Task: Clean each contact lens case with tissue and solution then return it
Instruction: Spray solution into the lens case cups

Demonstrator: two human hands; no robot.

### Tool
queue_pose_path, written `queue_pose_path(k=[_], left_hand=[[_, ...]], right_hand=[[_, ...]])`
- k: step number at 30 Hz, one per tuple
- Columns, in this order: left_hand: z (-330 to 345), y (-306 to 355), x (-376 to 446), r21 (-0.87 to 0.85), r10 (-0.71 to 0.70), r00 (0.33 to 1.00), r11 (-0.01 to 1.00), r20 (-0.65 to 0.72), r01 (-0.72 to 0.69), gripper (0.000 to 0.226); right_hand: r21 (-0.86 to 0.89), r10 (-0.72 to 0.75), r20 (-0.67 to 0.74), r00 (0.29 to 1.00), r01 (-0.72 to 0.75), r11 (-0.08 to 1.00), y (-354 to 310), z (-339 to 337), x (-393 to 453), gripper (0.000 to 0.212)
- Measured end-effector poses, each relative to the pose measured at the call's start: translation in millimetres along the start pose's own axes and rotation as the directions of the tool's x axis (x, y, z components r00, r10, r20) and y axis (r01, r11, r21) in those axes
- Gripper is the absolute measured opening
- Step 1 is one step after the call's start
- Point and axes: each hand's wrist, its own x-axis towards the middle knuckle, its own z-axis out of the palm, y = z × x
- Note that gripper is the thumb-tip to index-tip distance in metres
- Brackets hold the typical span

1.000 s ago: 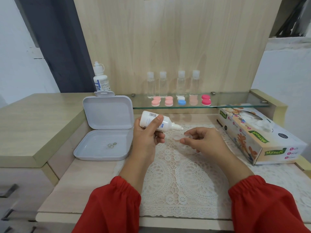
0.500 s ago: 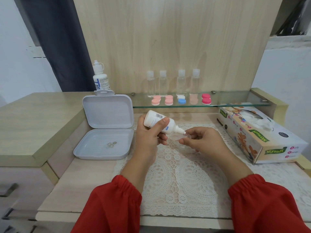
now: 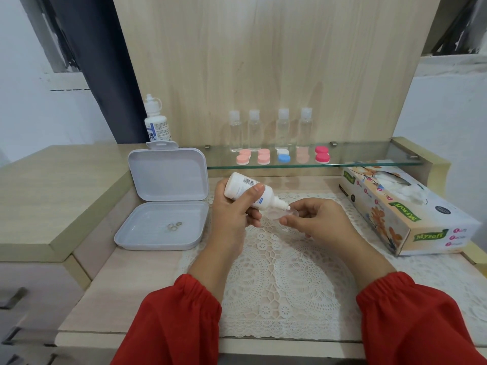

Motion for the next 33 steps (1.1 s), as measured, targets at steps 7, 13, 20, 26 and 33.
queue_pose_path(k=[7,13,20,26,33], left_hand=[[0.5,0.6,0.2,-0.003,-0.006,1.0,1.0,-0.004,0.006,0.029],[1.2,0.9,0.0,0.002,-0.007,1.0,1.0,0.004,0.007,0.028],[1.0,1.0,-0.5,0.003,-0.017,1.0,1.0,0.002,0.017,0.03],[0.7,1.2,0.3,0.006,-0.02,1.0,1.0,0.0,0.02,0.033],[0.5,-0.3,2.4,-0.031,-0.091,0.995,0.995,-0.035,0.09,0.039]], right_hand=[[0.018,-0.005,0.003,1.0,0.005,1.0,-3.0,0.1,-1.7,0.022],[0.014,-0.004,0.005,1.0,0.004,1.0,-5.3,0.2,-2.8,0.023],[0.02,-0.001,0.004,1.0,0.001,1.0,-7.4,-0.4,-4.7,0.023],[0.015,-0.008,0.001,1.0,0.008,1.0,-8.3,-0.8,-5.1,0.022],[0.007,-0.012,-0.01,1.0,0.012,1.0,-4.9,-1.2,-3.6,0.023]])
